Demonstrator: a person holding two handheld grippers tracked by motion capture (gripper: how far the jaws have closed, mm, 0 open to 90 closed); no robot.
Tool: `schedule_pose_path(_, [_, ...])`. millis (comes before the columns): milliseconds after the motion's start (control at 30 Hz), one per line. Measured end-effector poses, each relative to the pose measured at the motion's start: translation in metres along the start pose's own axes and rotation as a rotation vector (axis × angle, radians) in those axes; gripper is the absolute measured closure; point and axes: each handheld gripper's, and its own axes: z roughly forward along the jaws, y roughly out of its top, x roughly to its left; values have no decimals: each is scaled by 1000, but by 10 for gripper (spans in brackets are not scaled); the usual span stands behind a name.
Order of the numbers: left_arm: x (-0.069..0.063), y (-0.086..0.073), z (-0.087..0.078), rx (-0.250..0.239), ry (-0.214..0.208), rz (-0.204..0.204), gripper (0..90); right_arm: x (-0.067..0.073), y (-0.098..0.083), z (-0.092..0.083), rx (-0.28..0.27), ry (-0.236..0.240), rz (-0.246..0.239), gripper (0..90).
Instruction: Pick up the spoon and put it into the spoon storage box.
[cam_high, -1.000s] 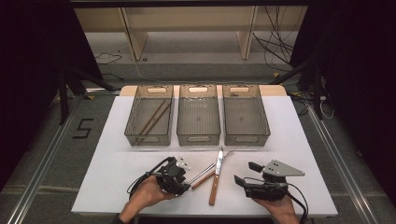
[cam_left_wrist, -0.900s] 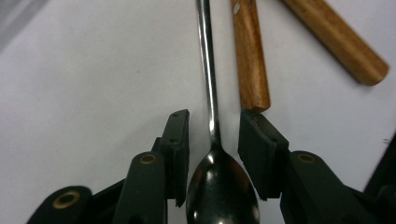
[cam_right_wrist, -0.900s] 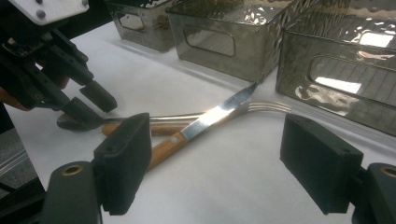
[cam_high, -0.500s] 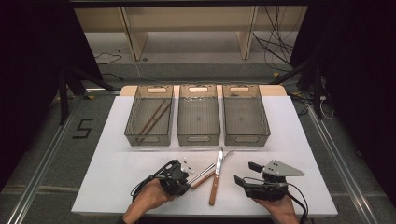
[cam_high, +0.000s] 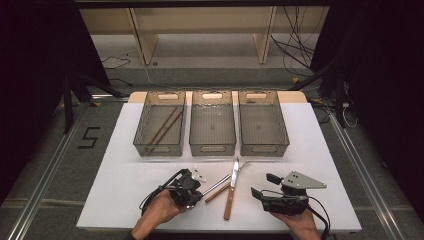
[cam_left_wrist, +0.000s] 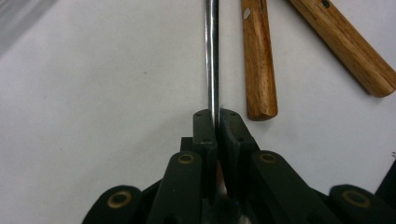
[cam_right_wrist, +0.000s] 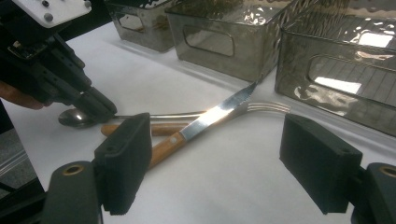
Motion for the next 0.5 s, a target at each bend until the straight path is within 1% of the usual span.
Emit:
schedule_pose_path(33, [0, 0, 0, -6, 2, -8, 851, 0, 0, 0, 0, 0, 0, 259])
schedule_pose_path(133, [2, 0, -1, -4, -7, -10, 851, 0, 0, 0, -2, 0, 0, 260])
schedule_pose_path(167, [1, 0, -1, -9, -6, -15, 851, 0, 0, 0, -2, 1, 1, 259])
schedule_pose_path(233, [3, 0, -2, -7, -5, -13, 851, 0, 0, 0, -4, 2, 0, 259])
schedule_pose_path(400, [6, 0, -2, -12, -9, -32, 850, 0, 0, -1, -6, 3, 4, 259])
schedule_pose_path(500, [7, -1, -1, -3, -12, -26, 851, 0, 0, 0, -5, 3, 2, 260])
